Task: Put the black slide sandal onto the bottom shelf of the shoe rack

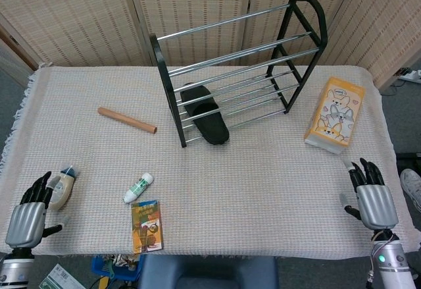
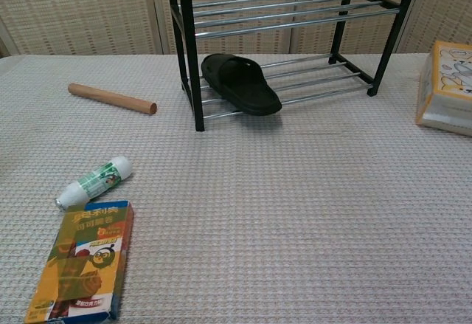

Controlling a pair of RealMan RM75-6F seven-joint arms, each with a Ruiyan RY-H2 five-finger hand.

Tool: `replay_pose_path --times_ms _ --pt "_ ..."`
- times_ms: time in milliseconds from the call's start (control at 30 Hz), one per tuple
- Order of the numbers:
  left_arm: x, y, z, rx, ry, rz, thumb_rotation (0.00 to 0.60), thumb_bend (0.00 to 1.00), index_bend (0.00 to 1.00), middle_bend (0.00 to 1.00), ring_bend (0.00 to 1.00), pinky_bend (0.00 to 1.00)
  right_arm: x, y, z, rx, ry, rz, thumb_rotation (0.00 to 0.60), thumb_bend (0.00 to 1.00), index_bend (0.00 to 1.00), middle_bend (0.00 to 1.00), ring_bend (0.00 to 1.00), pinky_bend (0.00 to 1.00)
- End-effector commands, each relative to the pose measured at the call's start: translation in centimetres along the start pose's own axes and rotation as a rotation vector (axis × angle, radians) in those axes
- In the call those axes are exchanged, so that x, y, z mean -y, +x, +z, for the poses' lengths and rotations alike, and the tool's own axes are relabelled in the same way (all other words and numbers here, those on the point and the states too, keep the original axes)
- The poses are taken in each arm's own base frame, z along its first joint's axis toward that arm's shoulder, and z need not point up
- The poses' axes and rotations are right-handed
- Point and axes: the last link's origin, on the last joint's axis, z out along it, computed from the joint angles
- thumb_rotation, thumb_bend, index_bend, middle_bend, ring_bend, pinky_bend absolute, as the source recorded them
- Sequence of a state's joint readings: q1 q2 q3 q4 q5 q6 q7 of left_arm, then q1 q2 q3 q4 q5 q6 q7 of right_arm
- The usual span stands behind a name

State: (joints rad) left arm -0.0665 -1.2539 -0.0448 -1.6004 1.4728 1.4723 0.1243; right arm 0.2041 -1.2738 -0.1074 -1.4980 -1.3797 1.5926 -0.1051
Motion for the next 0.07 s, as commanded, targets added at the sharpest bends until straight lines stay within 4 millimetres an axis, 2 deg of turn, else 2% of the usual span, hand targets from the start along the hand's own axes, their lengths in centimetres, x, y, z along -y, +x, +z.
replay_pose_path --times_ms 33,67 --pt "-0.16 0.06 -0.05 -0.003 -0.001 0.000 0.600 0.24 0.11 0.00 0.00 0.17 -0.53 0.10 -1.54 -0.008 -0.004 0.010 0.600 0.39 0.00 0.14 0.00 0.07" --pt "-0.20 0.09 -0.05 -0.005 -0.002 0.000 0.600 0.24 0.11 0.00 0.00 0.17 -0.57 0.16 -1.74 -0.011 -0.005 0.015 0.600 0.39 0.00 0.14 0.00 0.07"
